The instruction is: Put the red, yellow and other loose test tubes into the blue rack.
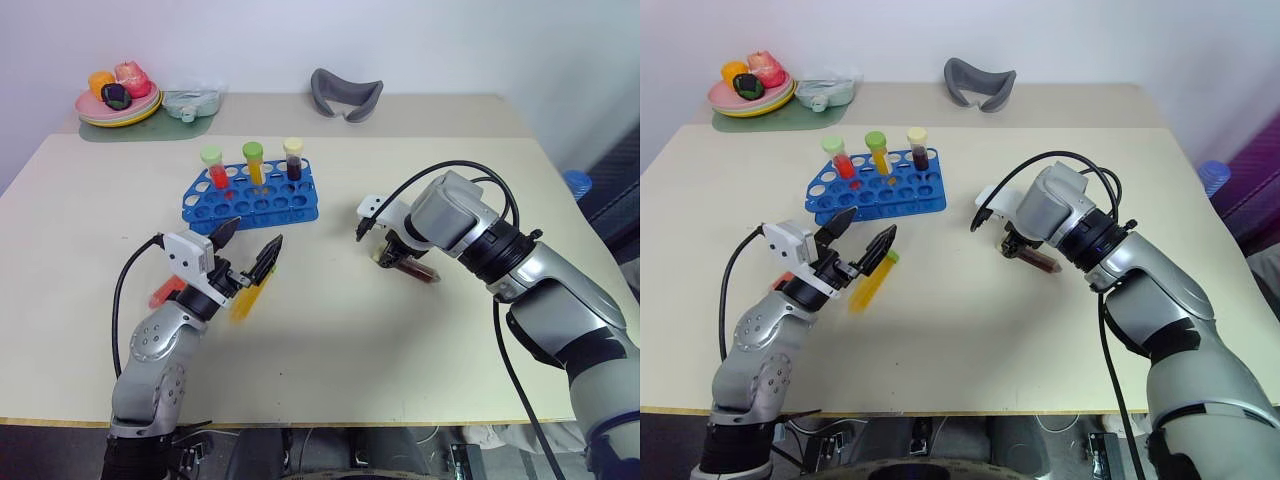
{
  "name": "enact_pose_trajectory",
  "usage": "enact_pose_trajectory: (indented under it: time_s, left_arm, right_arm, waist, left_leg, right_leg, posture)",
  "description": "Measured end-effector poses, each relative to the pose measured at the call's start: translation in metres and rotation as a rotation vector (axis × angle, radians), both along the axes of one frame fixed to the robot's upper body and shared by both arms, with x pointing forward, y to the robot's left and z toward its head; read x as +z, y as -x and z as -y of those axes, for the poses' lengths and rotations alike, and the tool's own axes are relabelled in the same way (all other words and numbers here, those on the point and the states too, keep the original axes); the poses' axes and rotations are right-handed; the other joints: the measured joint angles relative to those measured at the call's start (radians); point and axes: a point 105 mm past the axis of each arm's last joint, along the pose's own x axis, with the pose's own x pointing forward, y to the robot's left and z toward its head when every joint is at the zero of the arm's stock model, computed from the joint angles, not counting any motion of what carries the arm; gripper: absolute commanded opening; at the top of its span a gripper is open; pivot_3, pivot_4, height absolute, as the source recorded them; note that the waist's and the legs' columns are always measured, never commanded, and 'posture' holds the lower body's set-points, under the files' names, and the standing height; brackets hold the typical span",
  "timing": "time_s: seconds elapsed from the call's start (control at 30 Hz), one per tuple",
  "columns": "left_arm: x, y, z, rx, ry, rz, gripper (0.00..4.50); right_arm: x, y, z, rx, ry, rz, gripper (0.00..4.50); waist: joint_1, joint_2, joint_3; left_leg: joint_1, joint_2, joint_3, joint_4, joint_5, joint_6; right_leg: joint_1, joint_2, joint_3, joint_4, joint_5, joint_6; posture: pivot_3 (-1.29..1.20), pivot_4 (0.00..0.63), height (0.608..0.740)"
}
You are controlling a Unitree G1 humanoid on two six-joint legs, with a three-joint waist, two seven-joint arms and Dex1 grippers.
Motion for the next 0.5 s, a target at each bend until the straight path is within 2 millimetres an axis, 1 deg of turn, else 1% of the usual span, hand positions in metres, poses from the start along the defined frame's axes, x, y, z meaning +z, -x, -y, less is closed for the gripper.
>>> enact_pose_trajectory:
  time_s: [0.23,0.3,0.37,0.4,0.43,0.5]
  left_arm:
    - [0.001,-0.001,-0.001,0.011,0.003,0.002,4.5]
    - [0.001,-0.002,-0.001,0.018,0.004,0.001,4.5]
    - [0.001,-0.001,-0.002,0.021,0.004,0.0,4.5]
    - [0.001,-0.001,-0.002,0.022,0.003,-0.001,4.5]
    - [0.0,-0.001,-0.003,0.025,0.002,-0.004,4.5]
    - [-0.002,0.0,-0.004,0.027,0.001,-0.009,4.5]
  right_arm:
    - [0.006,0.004,-0.003,-0.029,-0.045,-0.005,1.36]
    - [0.013,0.004,-0.01,-0.019,-0.11,0.007,1.36]
    - [0.031,-0.003,-0.026,-0.024,-0.244,0.066,1.36]
    - [0.046,-0.008,-0.037,-0.027,-0.338,0.109,1.36]
    - [0.068,-0.013,-0.053,-0.023,-0.485,0.167,1.36]
    - [0.111,-0.02,-0.077,0.001,-0.746,0.307,1.36]
  waist:
    - [-0.002,0.004,0.002]
    - [-0.004,0.007,0.004]
    - [-0.012,0.009,0.006]
    - [-0.017,0.01,0.006]
    - [-0.023,0.01,0.006]
    - [-0.025,0.01,0.006]
  left_leg:
    - [-0.003,-0.001,0.0,-0.002,0.0,0.0]
    - [-0.006,-0.001,0.001,-0.002,0.001,-0.002]
    - [-0.01,-0.001,0.002,-0.001,0.003,-0.005]
    - [-0.012,-0.001,0.002,-0.001,0.003,-0.006]
    - [-0.015,0.0,0.002,-0.001,0.004,-0.006]
    - [-0.016,0.0,0.002,-0.001,0.004,-0.006]
  right_leg:
    - [-0.003,-0.001,0.0,-0.001,0.0,0.0]
    - [-0.006,-0.001,0.0,-0.001,0.0,0.0]
    - [-0.011,-0.001,0.0,0.001,0.0,0.0]
    - [-0.014,-0.001,0.0,0.002,0.0,0.0]
    - [-0.017,0.0,-0.001,0.003,0.0,0.0]
    - [-0.018,0.002,-0.001,0.003,0.0,0.001]
  posture:
    - [0.0,0.15,0.735]
    - [0.0,0.15,0.735]
    - [0.0,0.15,0.735]
    - [0.0,0.15,0.735]
    - [0.0,0.15,0.735]
    - [0.0,0.15,0.735]
